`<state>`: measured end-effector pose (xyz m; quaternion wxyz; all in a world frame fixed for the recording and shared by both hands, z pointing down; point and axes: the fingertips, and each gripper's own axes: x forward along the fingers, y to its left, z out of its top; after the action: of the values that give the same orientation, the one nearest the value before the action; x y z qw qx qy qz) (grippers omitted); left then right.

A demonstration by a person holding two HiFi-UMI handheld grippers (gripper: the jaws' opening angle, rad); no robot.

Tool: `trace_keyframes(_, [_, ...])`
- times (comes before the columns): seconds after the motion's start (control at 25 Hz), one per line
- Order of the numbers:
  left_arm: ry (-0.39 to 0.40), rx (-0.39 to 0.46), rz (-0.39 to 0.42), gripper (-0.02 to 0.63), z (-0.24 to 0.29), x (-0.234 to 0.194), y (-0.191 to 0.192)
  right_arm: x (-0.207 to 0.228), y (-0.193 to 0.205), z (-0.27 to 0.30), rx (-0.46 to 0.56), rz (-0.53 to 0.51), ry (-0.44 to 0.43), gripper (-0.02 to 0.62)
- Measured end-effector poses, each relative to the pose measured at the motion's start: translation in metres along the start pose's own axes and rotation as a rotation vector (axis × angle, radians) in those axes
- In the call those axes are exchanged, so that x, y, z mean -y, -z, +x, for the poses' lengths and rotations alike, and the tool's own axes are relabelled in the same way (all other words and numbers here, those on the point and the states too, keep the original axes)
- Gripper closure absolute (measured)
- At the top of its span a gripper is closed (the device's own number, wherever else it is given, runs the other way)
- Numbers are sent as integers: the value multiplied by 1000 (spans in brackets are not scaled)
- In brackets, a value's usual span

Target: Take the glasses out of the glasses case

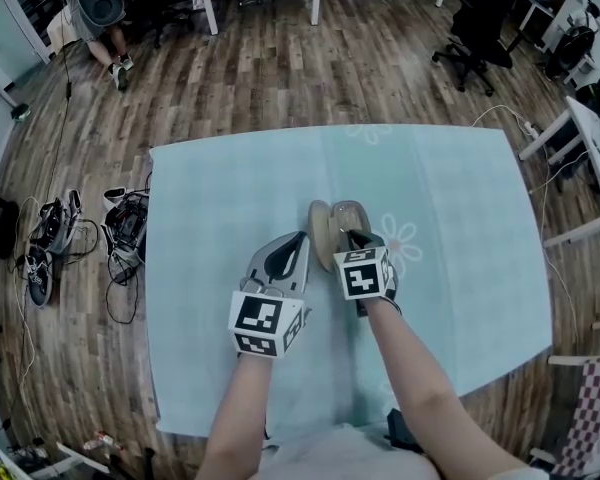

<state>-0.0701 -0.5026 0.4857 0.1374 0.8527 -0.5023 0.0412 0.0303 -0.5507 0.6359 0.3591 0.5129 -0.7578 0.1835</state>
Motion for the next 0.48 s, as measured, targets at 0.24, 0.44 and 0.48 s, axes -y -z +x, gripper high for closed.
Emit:
trace_keyframes(0.24, [2, 10, 10, 598, -5, 5, -6, -2, -4, -7, 25, 15, -12, 571])
trace_keyframes(0.44, [5, 12, 18, 598, -11, 9, -8, -6, -14, -15, 67, 63, -33, 571])
trace_keyframes(0.48, [6, 13, 19, 598, -13, 10, -8, -5, -16, -17, 74, 60, -33, 571])
